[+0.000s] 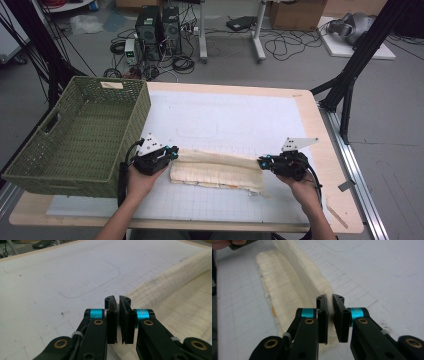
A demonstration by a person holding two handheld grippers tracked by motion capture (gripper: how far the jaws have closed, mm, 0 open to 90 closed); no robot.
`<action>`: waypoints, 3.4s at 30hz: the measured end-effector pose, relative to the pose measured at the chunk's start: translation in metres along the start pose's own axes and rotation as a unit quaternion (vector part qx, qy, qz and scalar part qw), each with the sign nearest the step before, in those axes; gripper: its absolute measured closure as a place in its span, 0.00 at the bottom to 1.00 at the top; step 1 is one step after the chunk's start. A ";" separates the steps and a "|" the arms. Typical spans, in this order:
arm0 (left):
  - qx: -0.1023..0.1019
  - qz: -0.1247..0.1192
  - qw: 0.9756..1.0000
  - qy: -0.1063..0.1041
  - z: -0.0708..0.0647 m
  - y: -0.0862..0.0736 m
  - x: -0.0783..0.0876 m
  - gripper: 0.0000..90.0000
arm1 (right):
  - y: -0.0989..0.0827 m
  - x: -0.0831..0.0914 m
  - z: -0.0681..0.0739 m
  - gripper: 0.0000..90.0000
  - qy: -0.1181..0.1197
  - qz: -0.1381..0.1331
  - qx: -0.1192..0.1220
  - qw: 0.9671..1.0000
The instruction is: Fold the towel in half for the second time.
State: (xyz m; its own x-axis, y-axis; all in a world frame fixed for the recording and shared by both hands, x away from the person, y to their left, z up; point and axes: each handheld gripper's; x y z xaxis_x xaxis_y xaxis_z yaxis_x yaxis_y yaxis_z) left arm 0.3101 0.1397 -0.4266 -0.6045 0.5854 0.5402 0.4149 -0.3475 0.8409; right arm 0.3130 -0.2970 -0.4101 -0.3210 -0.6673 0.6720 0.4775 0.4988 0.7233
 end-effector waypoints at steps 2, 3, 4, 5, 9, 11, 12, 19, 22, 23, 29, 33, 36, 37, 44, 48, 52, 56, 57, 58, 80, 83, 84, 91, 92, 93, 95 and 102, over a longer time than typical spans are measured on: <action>-0.004 0.002 1.000 -0.007 -0.003 -0.006 0.006 0.94 | -0.004 0.000 0.005 0.92 0.006 0.004 0.005 1.000; -0.004 0.002 1.000 -0.007 -0.003 -0.006 0.006 0.94 | -0.006 0.000 0.008 0.92 0.009 0.006 0.007 1.000; -0.005 0.005 1.000 -0.009 -0.004 -0.008 0.007 0.94 | -0.007 -0.001 0.010 0.92 0.011 0.008 0.009 1.000; -0.006 0.007 1.000 -0.012 -0.006 -0.010 0.008 0.94 | -0.007 -0.001 0.010 0.92 0.011 0.008 0.009 1.000; -0.006 0.014 0.999 -0.028 -0.011 -0.019 0.014 0.94 | -0.017 -0.003 0.016 0.91 0.020 0.022 0.011 0.999; -0.003 0.015 0.999 -0.033 -0.012 -0.021 0.015 0.93 | -0.021 -0.004 0.018 0.91 0.023 0.028 0.008 0.999; -0.001 0.017 0.999 -0.038 -0.013 -0.022 0.016 0.93 | -0.023 -0.005 0.018 0.91 0.022 0.030 0.007 0.999; -0.006 0.050 0.997 -0.055 -0.015 -0.036 0.021 0.86 | -0.030 -0.007 0.019 0.82 0.034 0.037 -0.004 0.999; -0.006 0.055 0.997 -0.058 -0.014 -0.038 0.022 0.80 | -0.028 0.000 0.019 0.75 0.038 0.024 -0.009 0.999; -0.007 0.055 0.997 -0.059 -0.014 -0.038 0.023 0.78 | -0.027 0.002 0.019 0.73 0.037 0.015 -0.009 0.999; -0.014 0.031 0.997 -0.066 -0.013 -0.027 0.034 0.71 | -0.015 0.011 0.018 0.70 0.042 -0.018 -0.014 0.999; -0.018 0.022 0.997 -0.066 -0.016 -0.019 0.033 0.72 | -0.005 0.002 0.023 0.77 0.037 -0.011 -0.004 0.999; -0.018 0.016 0.998 -0.063 -0.020 -0.012 0.026 0.76 | 0.000 -0.007 0.026 0.82 0.034 -0.003 0.002 0.999; -0.016 0.016 0.998 -0.062 -0.020 -0.010 0.022 0.80 | 0.003 -0.016 0.026 0.85 0.035 0.008 0.006 0.999; -0.010 0.061 0.996 -0.065 -0.024 -0.010 0.000 0.87 | -0.001 -0.033 0.031 0.88 0.051 0.037 0.016 0.998; -0.014 0.081 0.994 -0.069 -0.025 -0.018 0.002 0.89 | -0.011 -0.036 0.031 0.88 0.053 0.055 0.013 0.997; -0.017 0.098 0.992 -0.073 -0.025 -0.026 0.004 0.89 | -0.017 -0.035 0.033 0.88 0.046 0.065 0.019 0.997; -0.024 0.095 0.993 -0.071 -0.027 -0.030 0.005 0.89 | -0.024 -0.030 0.033 0.87 0.041 0.064 0.021 0.997; -0.024 0.095 0.993 -0.071 -0.027 -0.030 0.005 0.89 | -0.024 -0.030 0.033 0.87 0.041 0.064 0.021 0.997; -0.024 0.096 0.993 -0.071 -0.027 -0.029 0.004 0.89 | -0.027 -0.029 0.033 0.86 0.037 0.061 0.022 0.997; -0.046 0.082 0.993 -0.075 -0.030 -0.028 0.021 0.97 | -0.032 -0.015 0.032 0.93 0.024 0.062 0.040 0.997; -0.051 0.086 0.992 -0.076 -0.032 -0.033 0.025 0.97 | -0.033 -0.017 0.034 0.93 0.026 0.069 0.040 0.996; -0.051 0.086 0.992 -0.076 -0.032 -0.033 0.025 0.97 | -0.032 -0.017 0.035 0.92 0.029 0.069 0.038 0.996; -0.039 0.050 0.995 -0.082 -0.026 -0.022 0.027 0.84 | -0.020 -0.005 0.033 0.77 0.032 0.016 0.045 0.998; -0.039 0.050 0.995 -0.082 -0.026 -0.022 0.027 0.84 | -0.018 -0.004 0.031 0.76 0.027 0.008 0.039 0.999; -0.041 0.046 0.995 -0.079 -0.025 -0.019 0.027 0.84 | -0.018 -0.004 0.031 0.76 0.027 0.008 0.039 0.999; -0.040 0.041 0.996 -0.075 -0.024 -0.016 0.022 0.83 | -0.016 -0.007 0.025 0.74 0.013 0.005 0.033 0.999; -0.033 0.069 0.995 -0.067 -0.017 -0.020 0.002 0.81 | -0.019 -0.020 0.019 0.71 -0.001 0.035 0.026 0.999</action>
State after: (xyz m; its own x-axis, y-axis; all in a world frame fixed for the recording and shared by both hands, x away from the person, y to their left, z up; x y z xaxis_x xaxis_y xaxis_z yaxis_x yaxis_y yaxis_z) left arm 0.2886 0.1354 -0.4416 -0.4477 0.6193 0.6450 0.4393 -0.4760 0.7619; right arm 0.2944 -0.2828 -0.4344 -0.2892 -0.6284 0.7221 0.4556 0.5730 0.6812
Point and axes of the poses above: each handheld gripper's, and its own axes: x roughly backward along the jaws, y roughly out of its top, z roughly to its left, and after that the axes turned 7 degrees about z, right-handed
